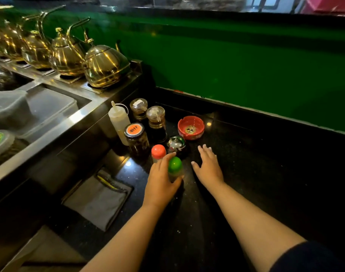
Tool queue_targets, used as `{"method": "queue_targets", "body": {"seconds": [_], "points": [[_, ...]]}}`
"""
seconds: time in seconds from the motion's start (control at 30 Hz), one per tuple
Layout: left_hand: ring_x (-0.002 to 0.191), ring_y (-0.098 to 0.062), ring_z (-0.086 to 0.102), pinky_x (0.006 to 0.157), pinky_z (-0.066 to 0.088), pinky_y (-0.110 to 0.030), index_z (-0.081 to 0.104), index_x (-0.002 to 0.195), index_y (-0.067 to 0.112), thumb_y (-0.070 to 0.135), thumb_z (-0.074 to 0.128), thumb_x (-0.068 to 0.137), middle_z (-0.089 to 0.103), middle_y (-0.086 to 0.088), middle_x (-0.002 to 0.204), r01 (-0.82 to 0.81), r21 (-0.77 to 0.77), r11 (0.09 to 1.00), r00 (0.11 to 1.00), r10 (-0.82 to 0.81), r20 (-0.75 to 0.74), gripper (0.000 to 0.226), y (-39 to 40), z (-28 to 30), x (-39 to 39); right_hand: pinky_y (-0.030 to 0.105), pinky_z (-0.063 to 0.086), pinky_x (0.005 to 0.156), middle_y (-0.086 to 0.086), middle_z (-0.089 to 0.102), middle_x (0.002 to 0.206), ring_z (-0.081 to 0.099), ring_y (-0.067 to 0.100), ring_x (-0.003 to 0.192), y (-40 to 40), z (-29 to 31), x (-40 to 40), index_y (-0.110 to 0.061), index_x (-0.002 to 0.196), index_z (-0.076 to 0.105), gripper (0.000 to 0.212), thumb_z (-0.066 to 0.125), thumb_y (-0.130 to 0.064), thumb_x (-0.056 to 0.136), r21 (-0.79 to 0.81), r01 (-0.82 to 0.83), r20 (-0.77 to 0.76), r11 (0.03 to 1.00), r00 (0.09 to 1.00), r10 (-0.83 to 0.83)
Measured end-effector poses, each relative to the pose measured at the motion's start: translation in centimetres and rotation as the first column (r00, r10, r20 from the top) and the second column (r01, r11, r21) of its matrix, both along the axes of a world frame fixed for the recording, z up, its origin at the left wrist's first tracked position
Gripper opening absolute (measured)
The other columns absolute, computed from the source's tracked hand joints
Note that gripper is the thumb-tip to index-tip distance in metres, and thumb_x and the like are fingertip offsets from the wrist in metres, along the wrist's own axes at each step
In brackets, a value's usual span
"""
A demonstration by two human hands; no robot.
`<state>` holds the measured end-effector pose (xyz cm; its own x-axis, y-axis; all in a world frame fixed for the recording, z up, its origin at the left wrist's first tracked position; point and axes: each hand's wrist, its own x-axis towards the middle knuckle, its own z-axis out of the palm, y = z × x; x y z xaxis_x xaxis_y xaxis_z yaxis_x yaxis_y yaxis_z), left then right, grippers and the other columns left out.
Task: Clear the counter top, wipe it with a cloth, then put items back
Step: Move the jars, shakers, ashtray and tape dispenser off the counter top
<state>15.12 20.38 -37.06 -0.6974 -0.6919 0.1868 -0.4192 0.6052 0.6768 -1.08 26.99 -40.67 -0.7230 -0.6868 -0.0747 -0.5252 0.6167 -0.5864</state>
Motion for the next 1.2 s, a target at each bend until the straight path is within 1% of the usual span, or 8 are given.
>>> {"method": "queue_targets", "body": {"seconds": [0.23,0.4,0.5,0.57,0.67,0.8,1.03,1.2], "points": [[0.126,-0.012,0.04,0.102,0.037,-0.027,0.037,0.136,0.036,0.024,0.076,0.077,0.045,0.007,0.136,-0.044,0.018,0.999,0.999,0.044,0.005,0.072,0.6,-1.7,-0.6,0.036,-0.006,0.119,0.0,-0.001,0.163,-0.008,0.018,0.149,3.6,-1.3,2.1,-0.024,0.154,0.011,0.064,0.034,-0.048,0.099,0.209,-0.089,-0.216,0.974,0.967,0.135],[0.131,-0.015,0.034,0.105,0.033,-0.027,0.035,0.139,0.03,0.019,0.077,0.076,0.032,0.005,0.14,-0.03,-0.031,0.999,1.0,0.03,-0.004,0.076,0.9,-1.9,-0.6,0.037,-0.009,0.118,-0.002,-0.003,0.163,-0.01,0.017,0.149,5.8,-1.4,3.5,-0.027,0.154,0.006,0.06,0.027,-0.048,0.101,0.255,-0.074,-0.264,0.964,0.954,0.143],[0.129,-0.016,0.033,0.105,0.03,-0.027,0.04,0.139,0.025,0.02,0.076,0.077,0.032,0.0,0.138,-0.025,-0.14,0.99,1.0,0.025,0.0,0.072,1.5,-1.0,-0.1,0.033,-0.007,0.117,-0.003,0.005,0.163,-0.005,0.015,0.149,6.9,-0.7,4.1,-0.026,0.153,0.015,0.061,0.037,-0.045,0.1,0.183,-0.056,-0.157,0.982,0.984,0.085],[0.123,-0.018,0.038,0.103,0.036,-0.031,0.047,0.133,0.022,0.02,0.073,0.078,0.039,-0.002,0.132,0.005,-0.193,0.981,1.0,-0.009,-0.021,0.061,1.7,0.2,0.2,0.033,-0.003,0.117,-0.003,0.008,0.162,-0.003,0.015,0.149,7.8,0.5,4.6,-0.026,0.153,0.019,0.062,0.043,-0.043,0.099,0.115,0.024,-0.091,0.993,0.996,-0.014],[0.113,-0.023,0.048,0.092,0.046,-0.044,0.06,0.118,0.018,0.018,0.071,0.079,0.051,-0.004,0.119,0.06,-0.313,0.948,0.996,-0.08,-0.049,0.04,1.4,2.7,0.2,0.034,0.003,0.118,-0.003,0.01,0.162,-0.001,0.015,0.149,9.3,3.6,5.2,-0.027,0.152,0.022,0.062,0.047,-0.041,0.097,0.016,0.172,-0.086,0.985,0.982,-0.17],[0.106,-0.028,0.05,0.086,0.045,-0.043,0.064,0.106,0.014,0.017,0.067,0.08,0.054,-0.007,0.114,0.081,-0.405,0.911,0.986,-0.134,-0.103,0.026,1.0,6.8,-1.6,0.039,0.014,0.12,-0.002,0.015,0.161,0.002,0.017,0.149,11.6,8.7,4.2,-0.027,0.15,0.027,0.059,0.049,-0.039,0.097,-0.091,0.257,-0.115,0.962,0.957,-0.267],[0.107,-0.023,0.05,0.09,0.041,-0.038,0.06,0.114,0.017,0.021,0.063,0.084,0.051,-0.004,0.116,0.195,-0.534,0.823,0.926,-0.334,-0.177,0.031,2.9,16.4,-9.4,0.041,0.02,0.118,0.003,0.016,0.16,0.004,0.02,0.149,13.9,19.0,-1.1,-0.025,0.151,0.026,0.061,0.052,-0.034,0.096,-0.256,0.304,-0.25,0.918,0.896,-0.367],[0.113,-0.025,0.049,0.094,0.041,-0.04,0.056,0.122,0.018,0.027,0.065,0.083,0.048,-0.005,0.122,0.248,-0.574,0.78,0.912,-0.387,-0.133,0.041,3.8,21.7,-16.6,0.04,0.018,0.117,0.006,0.016,0.159,0.005,0.023,0.149,13.5,25.2,-6.2,-0.027,0.15,0.028,0.061,0.054,-0.033,0.095,-0.337,0.339,-0.292,0.879,0.849,-0.439]]}}
